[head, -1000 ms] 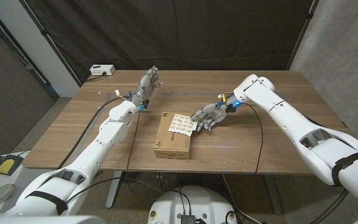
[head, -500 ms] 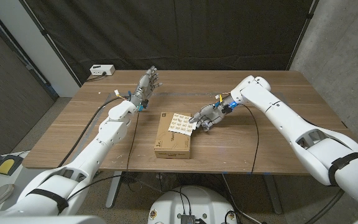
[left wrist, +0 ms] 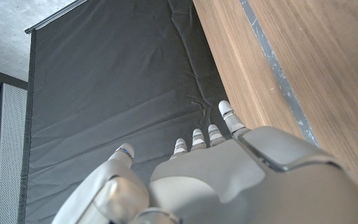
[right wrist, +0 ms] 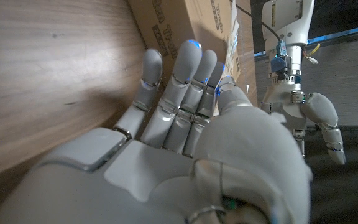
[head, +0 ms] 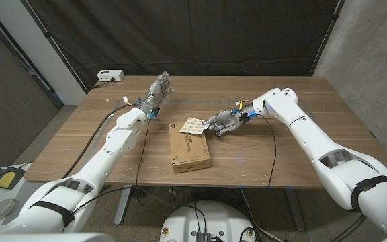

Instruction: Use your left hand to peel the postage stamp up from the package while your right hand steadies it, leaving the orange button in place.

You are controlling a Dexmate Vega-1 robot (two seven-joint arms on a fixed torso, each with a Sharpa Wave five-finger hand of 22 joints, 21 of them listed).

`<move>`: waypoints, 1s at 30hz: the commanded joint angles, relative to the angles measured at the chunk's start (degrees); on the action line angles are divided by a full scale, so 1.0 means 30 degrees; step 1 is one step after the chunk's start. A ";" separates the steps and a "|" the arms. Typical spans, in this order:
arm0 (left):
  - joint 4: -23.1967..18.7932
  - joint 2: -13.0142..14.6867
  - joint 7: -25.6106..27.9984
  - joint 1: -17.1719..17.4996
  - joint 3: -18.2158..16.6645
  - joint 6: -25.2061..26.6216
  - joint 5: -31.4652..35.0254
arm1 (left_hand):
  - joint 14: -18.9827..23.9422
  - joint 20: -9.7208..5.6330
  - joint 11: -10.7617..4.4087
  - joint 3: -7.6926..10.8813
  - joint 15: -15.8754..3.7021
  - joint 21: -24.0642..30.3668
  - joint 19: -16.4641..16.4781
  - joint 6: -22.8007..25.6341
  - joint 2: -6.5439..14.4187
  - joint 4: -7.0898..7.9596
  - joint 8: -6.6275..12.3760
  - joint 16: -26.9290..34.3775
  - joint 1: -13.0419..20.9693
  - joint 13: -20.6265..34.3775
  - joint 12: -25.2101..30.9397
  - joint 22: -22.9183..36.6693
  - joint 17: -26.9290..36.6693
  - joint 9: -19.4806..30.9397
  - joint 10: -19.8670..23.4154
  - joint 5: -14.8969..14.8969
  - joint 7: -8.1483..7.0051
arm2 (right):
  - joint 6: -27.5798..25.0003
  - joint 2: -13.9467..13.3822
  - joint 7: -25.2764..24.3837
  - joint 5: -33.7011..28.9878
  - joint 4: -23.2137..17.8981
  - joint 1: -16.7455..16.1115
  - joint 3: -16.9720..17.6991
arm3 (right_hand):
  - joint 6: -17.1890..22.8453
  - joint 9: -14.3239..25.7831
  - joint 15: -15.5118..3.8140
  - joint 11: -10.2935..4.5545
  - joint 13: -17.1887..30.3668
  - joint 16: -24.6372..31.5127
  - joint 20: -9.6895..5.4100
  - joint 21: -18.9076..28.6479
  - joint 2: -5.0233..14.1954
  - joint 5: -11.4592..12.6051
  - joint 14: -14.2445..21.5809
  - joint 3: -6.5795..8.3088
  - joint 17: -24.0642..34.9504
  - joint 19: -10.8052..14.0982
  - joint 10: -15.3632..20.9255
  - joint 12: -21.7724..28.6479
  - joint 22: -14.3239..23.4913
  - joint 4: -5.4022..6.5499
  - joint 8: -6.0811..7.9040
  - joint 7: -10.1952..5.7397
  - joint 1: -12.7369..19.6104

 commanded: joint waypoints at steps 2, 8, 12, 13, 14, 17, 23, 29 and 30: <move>-0.0338 0.0517 -0.0059 -0.0354 0.0564 -0.0667 0.1093 | 0.0146 -0.0138 -0.0208 0.0979 0.0151 -0.0358 -0.1691 0.3124 -0.0155 -0.2124 0.0943 -0.0011 0.2907 0.0092 0.0203 0.0088 0.0000 0.0112 0.0384 -0.0661 0.0163 | 0.2321 0.0164 -0.2232 0.2037 -0.0946 -0.1587 0.2080 | 0.0110 0.0031 -0.0318 0.0256 -0.0059 0.0105 -0.2443 -0.0051 0.0059 -0.0232 -0.0085 0.0155 -0.0002 -0.0219 0.1792 -0.0076 0.0212 0.0194 0.0105 -0.0130 0.0167; -0.1106 0.1229 0.0088 -0.0354 0.0924 -0.1262 0.2133 | 0.0603 -0.0010 -0.0587 0.1588 0.0153 -0.0502 -0.1343 0.6835 -0.0267 -0.3768 0.1863 0.0090 0.5110 0.0105 0.0390 0.0189 0.0045 0.0221 0.1166 -0.1221 -0.0222 | 0.3635 0.0581 -0.2974 0.3261 -0.0996 -0.2375 0.3108 | 0.0311 -0.0002 -0.0320 0.0277 0.0011 0.0177 -0.2337 -0.0194 0.0007 -0.0409 -0.0086 0.0292 -0.0028 -0.0245 0.1953 0.0007 0.0288 0.0166 0.0174 -0.0132 0.0262; -0.1890 0.1998 0.0181 -0.0305 0.1232 -0.1340 0.3020 | 0.0743 0.0201 -0.0768 0.2054 0.0201 -0.0550 -0.1186 0.8304 -0.0045 -0.4617 0.2150 0.0079 0.6458 0.0103 0.0410 0.0227 0.0040 0.0253 0.1480 -0.1355 -0.0709 | 0.4216 0.0892 -0.3241 0.4088 -0.0574 -0.2607 0.3659 | 0.0393 0.0029 -0.0322 0.0240 0.0047 0.0214 -0.2311 -0.0290 -0.0022 -0.0491 -0.0087 0.0395 -0.0062 -0.0209 0.2165 0.0098 0.0350 0.0170 0.0233 -0.0147 0.0295; -0.2116 0.2217 0.0232 -0.0293 0.1323 -0.1331 0.3288 | 0.0755 0.0206 -0.0812 0.2154 0.0192 -0.0557 -0.1138 0.8732 -0.0071 -0.4868 0.2259 0.0064 0.6841 0.0102 0.0400 0.0231 0.0034 0.0254 0.1529 -0.1390 -0.0926 | 0.4348 0.0967 -0.3259 0.4298 -0.0421 -0.2631 0.3791 | 0.0435 0.0041 -0.0323 0.0203 0.0094 0.0239 -0.2324 -0.0322 -0.0045 -0.0501 -0.0067 0.0437 -0.0060 -0.0137 0.2210 0.0140 0.0352 0.0147 0.0259 -0.0136 0.0330; -0.2304 0.2442 0.0167 -0.0312 0.1418 -0.1320 0.3495 | 0.0765 0.0250 -0.0818 0.2270 0.0189 -0.0538 -0.1029 0.8987 -0.0054 -0.5082 0.2309 0.0053 0.7221 0.0100 0.0391 0.0234 0.0029 0.0253 0.1577 -0.1410 -0.1125 | 0.4629 0.1024 -0.3254 0.4460 -0.0264 -0.2670 0.3894 | 0.0482 0.0040 -0.0323 0.0191 0.0112 0.0266 -0.2335 -0.0352 -0.0067 -0.0510 -0.0038 0.0462 -0.0051 -0.0077 0.2242 0.0161 0.0351 0.0141 0.0279 -0.0149 0.0337; -0.2834 0.3116 -0.0241 -0.0443 0.1684 -0.1190 0.3945 | 0.0766 0.0293 -0.0930 0.2575 0.0207 -0.0594 -0.0984 0.9908 -0.0089 -0.5577 0.2550 0.0019 0.8348 0.0096 0.0369 0.0222 0.0016 0.0248 0.1720 -0.1463 -0.1605 | 0.4844 0.1292 -0.3566 0.4962 0.0002 -0.2790 0.4262 | 0.0564 0.0126 -0.0326 0.0119 0.0156 0.0480 -0.2425 -0.0471 -0.0144 -0.0527 0.0187 0.0634 0.0082 0.0235 0.2360 0.0220 0.0378 0.0085 0.0373 -0.0139 0.0437; -0.3955 0.4267 -0.0933 -0.0603 0.2070 -0.0778 0.4562 | 0.0721 0.0576 -0.1086 0.3019 0.0453 -0.0752 -0.0841 1.1347 -0.0472 -0.5862 0.2896 -0.0016 1.0739 0.0083 0.0339 0.0155 -0.0003 0.0256 0.2085 -0.1503 -0.2068 | 0.5856 0.1887 -0.3504 0.5965 0.1077 -0.2849 0.4910 | 0.0647 0.0221 -0.0328 -0.0096 0.0288 0.0678 -0.2533 -0.0672 -0.0224 -0.0501 0.0396 0.0926 0.0200 0.0670 0.2550 0.0355 0.0438 0.0025 0.0474 -0.0139 0.0581; -0.4549 0.5024 -0.1765 -0.0781 0.2421 -0.0742 0.4854 | 0.0621 0.0729 -0.1016 0.3141 0.0657 -0.0797 -0.0653 1.1819 -0.0740 -0.5890 0.3006 -0.0042 1.1839 0.0078 0.0271 0.0127 -0.0008 0.0286 0.2096 -0.1497 -0.2099 | 0.6970 0.2562 -0.3248 0.6967 0.2100 -0.2991 0.5671 | 0.0736 0.0313 -0.0328 -0.0195 0.0429 0.0803 -0.2569 -0.0878 -0.0289 -0.0444 0.0505 0.1171 0.0299 0.0972 0.2657 0.0471 0.0464 -0.0015 0.0571 -0.0101 0.0684; -0.4636 0.5138 -0.1875 -0.0810 0.2476 -0.0733 0.4920 | 0.0613 0.0737 -0.1091 0.3156 0.0652 -0.0813 -0.0643 1.1842 -0.0787 -0.5892 0.3003 -0.0042 1.2013 0.0078 0.0259 0.0123 -0.0009 0.0291 0.2091 -0.1494 -0.2116 | 0.7157 0.2701 -0.3199 0.7148 0.2283 -0.3018 0.5817 | 0.0739 0.0342 -0.0327 -0.0195 0.0468 0.0872 -0.2579 -0.0913 -0.0302 -0.0434 0.0567 0.1208 0.0368 0.1004 0.2655 0.0492 0.0467 -0.0025 0.0590 -0.0105 0.0703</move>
